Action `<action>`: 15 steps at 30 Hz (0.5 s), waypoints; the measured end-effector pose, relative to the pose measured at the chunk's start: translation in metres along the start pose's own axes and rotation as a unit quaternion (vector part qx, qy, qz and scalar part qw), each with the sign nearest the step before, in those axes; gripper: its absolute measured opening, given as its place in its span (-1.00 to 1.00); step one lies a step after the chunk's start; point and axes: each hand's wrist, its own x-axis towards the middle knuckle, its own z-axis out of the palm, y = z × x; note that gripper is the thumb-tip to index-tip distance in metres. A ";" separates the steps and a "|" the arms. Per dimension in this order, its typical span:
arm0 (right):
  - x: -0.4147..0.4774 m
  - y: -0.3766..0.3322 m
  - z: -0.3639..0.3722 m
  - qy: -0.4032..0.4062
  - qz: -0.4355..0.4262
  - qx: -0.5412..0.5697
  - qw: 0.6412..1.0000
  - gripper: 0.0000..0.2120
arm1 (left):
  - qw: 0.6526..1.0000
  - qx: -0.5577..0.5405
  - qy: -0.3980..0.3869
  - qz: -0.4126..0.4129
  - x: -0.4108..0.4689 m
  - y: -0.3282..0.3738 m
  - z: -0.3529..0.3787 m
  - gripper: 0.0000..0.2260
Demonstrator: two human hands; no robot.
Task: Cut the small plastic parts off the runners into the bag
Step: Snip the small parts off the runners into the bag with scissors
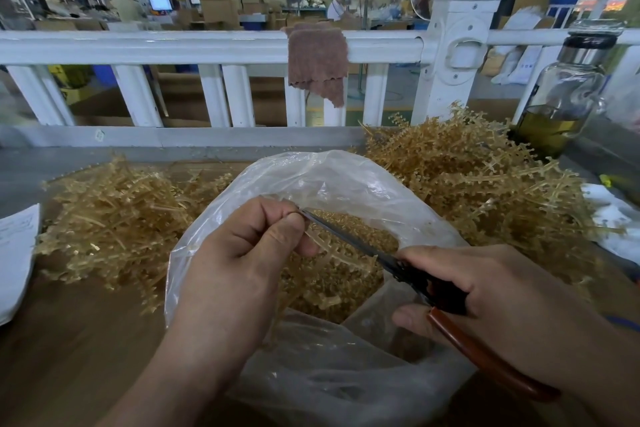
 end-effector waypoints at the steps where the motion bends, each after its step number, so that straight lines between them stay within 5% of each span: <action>1: 0.000 0.000 0.000 0.000 0.000 0.001 1.000 -0.62 | 1.000 0.002 0.000 0.002 0.000 0.000 0.000 -0.84; 15: 0.001 -0.005 0.000 -0.006 0.010 -0.008 1.000 -0.67 | 1.000 0.005 -0.002 -0.010 -0.001 0.003 0.000 -0.83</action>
